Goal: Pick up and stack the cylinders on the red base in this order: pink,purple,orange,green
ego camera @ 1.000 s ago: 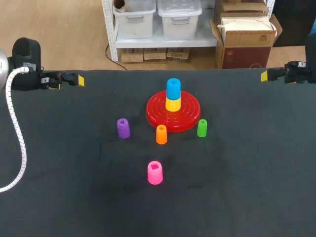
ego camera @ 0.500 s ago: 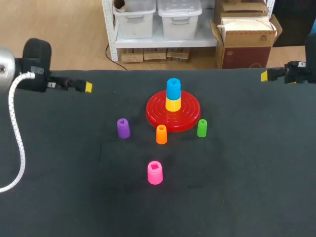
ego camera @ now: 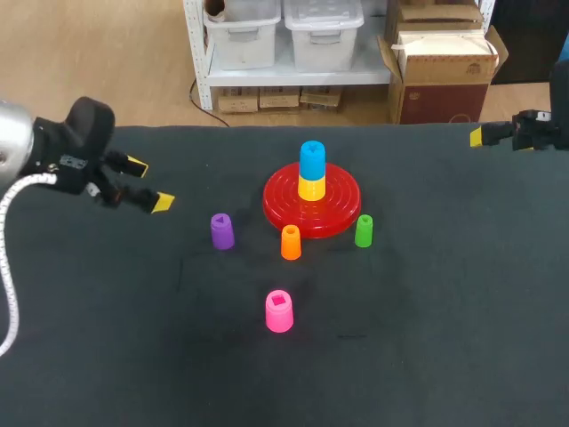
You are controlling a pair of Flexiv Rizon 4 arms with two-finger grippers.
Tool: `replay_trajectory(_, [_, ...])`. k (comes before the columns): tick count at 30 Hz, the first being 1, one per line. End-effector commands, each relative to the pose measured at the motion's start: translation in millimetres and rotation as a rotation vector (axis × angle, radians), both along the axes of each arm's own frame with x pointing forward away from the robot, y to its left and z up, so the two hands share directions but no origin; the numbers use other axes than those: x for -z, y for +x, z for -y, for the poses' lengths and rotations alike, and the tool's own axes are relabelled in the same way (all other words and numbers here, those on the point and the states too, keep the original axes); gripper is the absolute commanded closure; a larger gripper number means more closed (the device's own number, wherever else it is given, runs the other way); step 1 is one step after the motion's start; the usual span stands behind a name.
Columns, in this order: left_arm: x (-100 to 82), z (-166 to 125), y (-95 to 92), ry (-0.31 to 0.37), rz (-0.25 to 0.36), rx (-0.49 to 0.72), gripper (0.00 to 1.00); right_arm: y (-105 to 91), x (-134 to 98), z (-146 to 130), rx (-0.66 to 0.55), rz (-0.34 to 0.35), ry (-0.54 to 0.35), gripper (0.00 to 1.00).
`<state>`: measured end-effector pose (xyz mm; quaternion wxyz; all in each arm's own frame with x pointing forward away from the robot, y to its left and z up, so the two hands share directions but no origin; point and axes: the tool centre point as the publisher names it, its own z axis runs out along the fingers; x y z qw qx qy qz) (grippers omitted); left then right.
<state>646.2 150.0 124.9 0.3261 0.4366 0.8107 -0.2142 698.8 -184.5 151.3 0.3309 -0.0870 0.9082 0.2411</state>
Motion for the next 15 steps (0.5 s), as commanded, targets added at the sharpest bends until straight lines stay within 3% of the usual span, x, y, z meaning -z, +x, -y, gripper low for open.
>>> replay_trajectory(1, [-3.9,-18.8,-0.6,0.073,0.001,0.360,0.00,0.5,0.8,0.7,-0.003,0.000,0.002,0.00])
replay_trajectory(8, [8.7,-42.6,6.7,0.082,-0.033,0.310,0.00,0.5,0.8,0.7,-0.003,0.000,0.002,0.00])
replay_trajectory(15, [15.2,-46.5,0.2,0.019,-0.068,0.253,0.00,0.5,0.8,0.7,-0.003,0.000,0.002,0.00])
